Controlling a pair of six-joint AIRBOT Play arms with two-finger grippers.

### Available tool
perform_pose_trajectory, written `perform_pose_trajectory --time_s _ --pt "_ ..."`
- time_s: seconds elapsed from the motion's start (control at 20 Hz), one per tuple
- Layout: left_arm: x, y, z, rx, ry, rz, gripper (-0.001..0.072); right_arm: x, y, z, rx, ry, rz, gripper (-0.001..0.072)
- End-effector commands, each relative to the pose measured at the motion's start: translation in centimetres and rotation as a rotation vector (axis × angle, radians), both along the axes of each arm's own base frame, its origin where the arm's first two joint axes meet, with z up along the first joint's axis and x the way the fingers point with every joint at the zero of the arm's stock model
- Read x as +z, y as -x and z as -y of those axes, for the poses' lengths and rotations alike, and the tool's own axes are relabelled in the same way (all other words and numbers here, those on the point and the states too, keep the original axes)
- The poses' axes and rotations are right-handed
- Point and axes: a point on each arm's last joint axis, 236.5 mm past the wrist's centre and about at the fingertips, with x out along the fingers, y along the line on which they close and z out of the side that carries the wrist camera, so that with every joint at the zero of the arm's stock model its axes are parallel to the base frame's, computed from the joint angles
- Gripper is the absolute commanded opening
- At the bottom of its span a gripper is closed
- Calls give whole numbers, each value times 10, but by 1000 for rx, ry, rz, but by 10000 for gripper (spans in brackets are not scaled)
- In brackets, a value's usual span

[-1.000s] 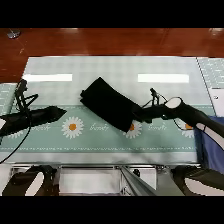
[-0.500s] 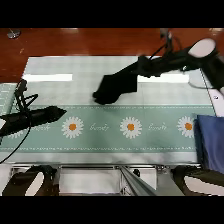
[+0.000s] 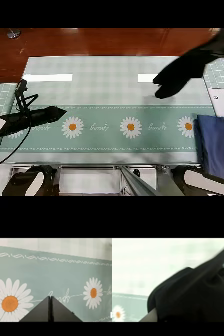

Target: Fold the shirts.

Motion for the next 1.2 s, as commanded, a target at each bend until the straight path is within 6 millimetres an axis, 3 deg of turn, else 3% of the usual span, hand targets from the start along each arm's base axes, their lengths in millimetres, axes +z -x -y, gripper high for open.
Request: perform_pose_trajectory --time_s 0.0,0.15,0.3,0.5,0.6,0.7,0.75,0.8,0.85,0.9,1.0,1.1,1.15 --pt "0 0 0 2 0 1 44 -8 65 93 -209 121 -168 24" --pt "0 0 -1 2 -1 2 44 -9 104 139 -386 167 -198 24" --pt "0 -1 -1 -2 -5 8 44 -28 151 152 -502 154 -262 24" --pt "0 -1 -1 -15 -15 18 44 -67 251 180 -790 256 -470 24" --pt "1 -2 -1 -18 -21 26 44 -85 299 180 -927 292 -570 24" --pt "1 -4 -3 -10 -23 35 44 -109 325 167 -968 298 -649 25" --pt "2 -6 -3 -4 -24 41 44 -120 337 165 -1003 310 -688 110" --pt "2 -7 -4 -2 -25 44 44 -126 353 166 -1057 335 -737 400" --pt "2 -7 -4 0 -26 46 44 -129 362 169 -1084 357 -767 625" --pt "3 -8 -4 2 -26 48 45 -128 359 172 -1084 359 -760 628" --pt "5 -13 -8 20 -30 69 44 -121 328 186 -1059 329 -653 628" --pt "18 -26 -13 48 -37 118 44 -98 270 200 -999 260 -456 598" --pt "30 -33 -13 49 -38 142 44 -80 234 206 -960 223 -334 502"
